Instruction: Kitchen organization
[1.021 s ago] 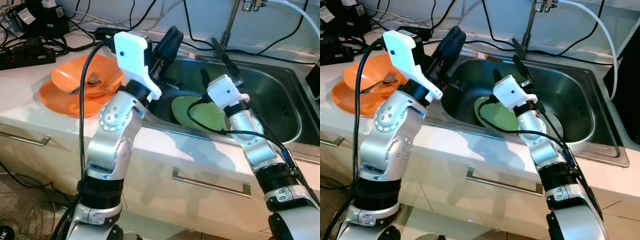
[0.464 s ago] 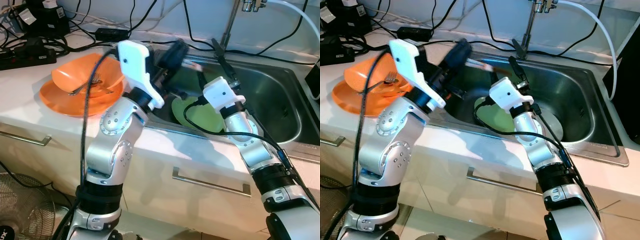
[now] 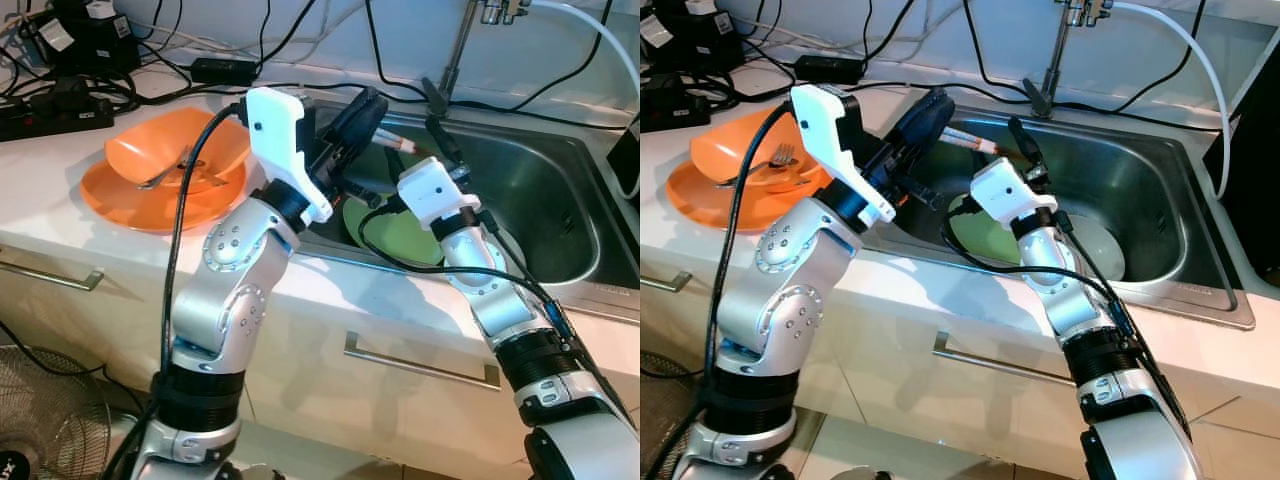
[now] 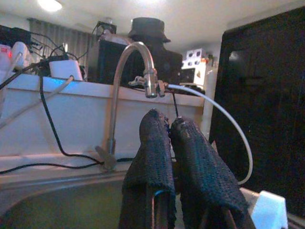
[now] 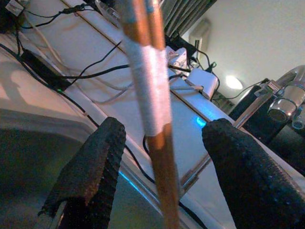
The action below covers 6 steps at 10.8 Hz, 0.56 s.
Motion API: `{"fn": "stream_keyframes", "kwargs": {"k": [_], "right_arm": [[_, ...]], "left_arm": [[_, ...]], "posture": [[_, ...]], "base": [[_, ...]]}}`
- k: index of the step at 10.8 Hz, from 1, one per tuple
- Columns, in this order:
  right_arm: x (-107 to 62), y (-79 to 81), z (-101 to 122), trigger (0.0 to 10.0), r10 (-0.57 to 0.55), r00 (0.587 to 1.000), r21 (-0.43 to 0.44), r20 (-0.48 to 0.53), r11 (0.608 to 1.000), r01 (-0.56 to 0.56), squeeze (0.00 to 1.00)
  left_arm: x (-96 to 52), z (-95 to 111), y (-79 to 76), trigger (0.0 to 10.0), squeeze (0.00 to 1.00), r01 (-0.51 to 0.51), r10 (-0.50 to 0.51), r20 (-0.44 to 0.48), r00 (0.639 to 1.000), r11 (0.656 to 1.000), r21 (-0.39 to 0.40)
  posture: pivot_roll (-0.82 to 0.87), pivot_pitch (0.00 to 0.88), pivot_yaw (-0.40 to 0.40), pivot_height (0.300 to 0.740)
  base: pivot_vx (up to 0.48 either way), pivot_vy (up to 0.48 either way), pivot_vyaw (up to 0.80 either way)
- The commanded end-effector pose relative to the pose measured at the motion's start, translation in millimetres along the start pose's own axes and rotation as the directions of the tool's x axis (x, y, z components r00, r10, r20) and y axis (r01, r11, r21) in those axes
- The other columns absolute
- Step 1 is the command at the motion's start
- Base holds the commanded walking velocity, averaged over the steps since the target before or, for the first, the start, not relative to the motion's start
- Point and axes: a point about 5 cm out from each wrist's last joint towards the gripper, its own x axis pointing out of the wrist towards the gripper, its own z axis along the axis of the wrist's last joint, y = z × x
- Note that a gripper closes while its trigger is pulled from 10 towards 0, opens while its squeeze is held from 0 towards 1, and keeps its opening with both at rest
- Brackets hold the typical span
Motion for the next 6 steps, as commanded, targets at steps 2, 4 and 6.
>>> {"fn": "stream_keyframes", "kwargs": {"k": [2, 4, 6], "right_arm": [[6.2, -3.1, 6.8, 7.5, -0.022, 0.999, 0.010, 0.029, 1.000, 0.022, 0.00], [6.5, -3.7, 7.4, 0.0, -0.030, 0.999, 0.020, 0.031, 0.999, 0.029, 0.00], [6.5, -3.7, 7.7, 0.0, -0.032, 0.999, 0.022, 0.032, 0.999, 0.032, 0.00]], "left_arm": [[-3.6, -8.8, -2.4, 10.0, 0.00, 0.021, -0.020, -0.053, 0.998, 1.000, 0.012], [-4.5, -10.2, -2.9, 10.0, 0.00, 0.023, -0.022, -0.063, 0.998, 1.000, 0.009], [-4.2, -10.9, -1.5, 10.0, 0.00, 0.009, -0.007, -0.065, 0.998, 1.000, 0.023]], "posture": [[0.16, 0.076, 0.006, 0.740], [0.17, 0.078, 0.008, 0.740], [0.17, 0.079, 0.007, 0.740]], "base": [[0.000, 0.000, 0.00], [0.000, 0.000, 0.00], [0.000, 0.000, 0.00]]}}
